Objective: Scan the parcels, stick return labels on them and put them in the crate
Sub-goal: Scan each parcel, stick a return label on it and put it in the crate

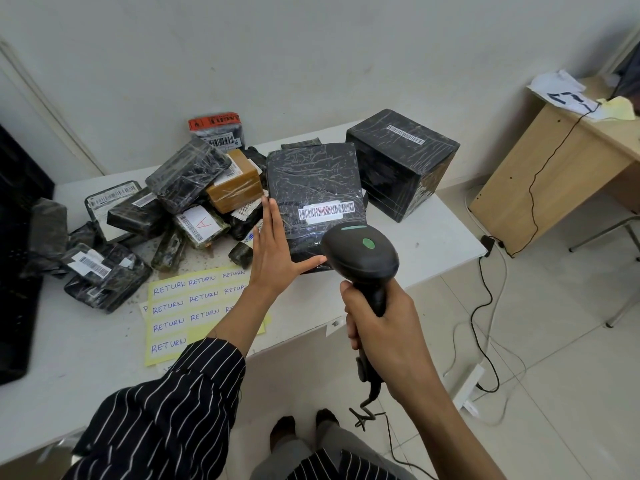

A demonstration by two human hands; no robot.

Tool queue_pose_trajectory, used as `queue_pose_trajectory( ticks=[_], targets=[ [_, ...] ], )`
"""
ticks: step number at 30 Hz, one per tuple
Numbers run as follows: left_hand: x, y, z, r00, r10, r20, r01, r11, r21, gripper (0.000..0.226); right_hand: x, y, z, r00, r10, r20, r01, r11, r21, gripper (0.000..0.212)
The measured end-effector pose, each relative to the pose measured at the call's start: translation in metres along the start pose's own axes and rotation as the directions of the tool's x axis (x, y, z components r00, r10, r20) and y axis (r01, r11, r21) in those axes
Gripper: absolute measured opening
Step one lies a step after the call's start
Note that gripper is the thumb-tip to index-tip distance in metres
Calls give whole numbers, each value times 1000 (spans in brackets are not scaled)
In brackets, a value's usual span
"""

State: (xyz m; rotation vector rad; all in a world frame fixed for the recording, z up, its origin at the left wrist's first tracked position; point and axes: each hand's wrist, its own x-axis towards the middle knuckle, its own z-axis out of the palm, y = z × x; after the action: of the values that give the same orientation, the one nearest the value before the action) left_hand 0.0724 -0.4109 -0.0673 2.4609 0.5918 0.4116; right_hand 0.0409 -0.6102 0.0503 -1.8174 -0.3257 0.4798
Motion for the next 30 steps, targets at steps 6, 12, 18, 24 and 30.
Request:
queue_pose_trajectory(
  ticks=[6,12,18,24,30],
  targets=[
    [1,-1,1,1000,-4,0,4,1000,15,130,0,0,0,1000,3,0,-3,1000,-7,16],
    [1,-2,2,1000,1,2,-1,1000,25,131,0,0,0,1000,9,10,-9,1000,-9,15],
    [1,-2,1,1000,1,-1,-1,1000,23,130,0,0,-2,1000,16,9,-16,1000,-20,16],
    [2,-2,2,1000,-1,1,1,1000,26,130,2,0,0,1000,18,13,-18,1000,-18,17],
    [2,-2,2,1000,-5,8,5,999,33,130,3,0,0,1000,23,1,-23,1000,-6,16]
  ],
)
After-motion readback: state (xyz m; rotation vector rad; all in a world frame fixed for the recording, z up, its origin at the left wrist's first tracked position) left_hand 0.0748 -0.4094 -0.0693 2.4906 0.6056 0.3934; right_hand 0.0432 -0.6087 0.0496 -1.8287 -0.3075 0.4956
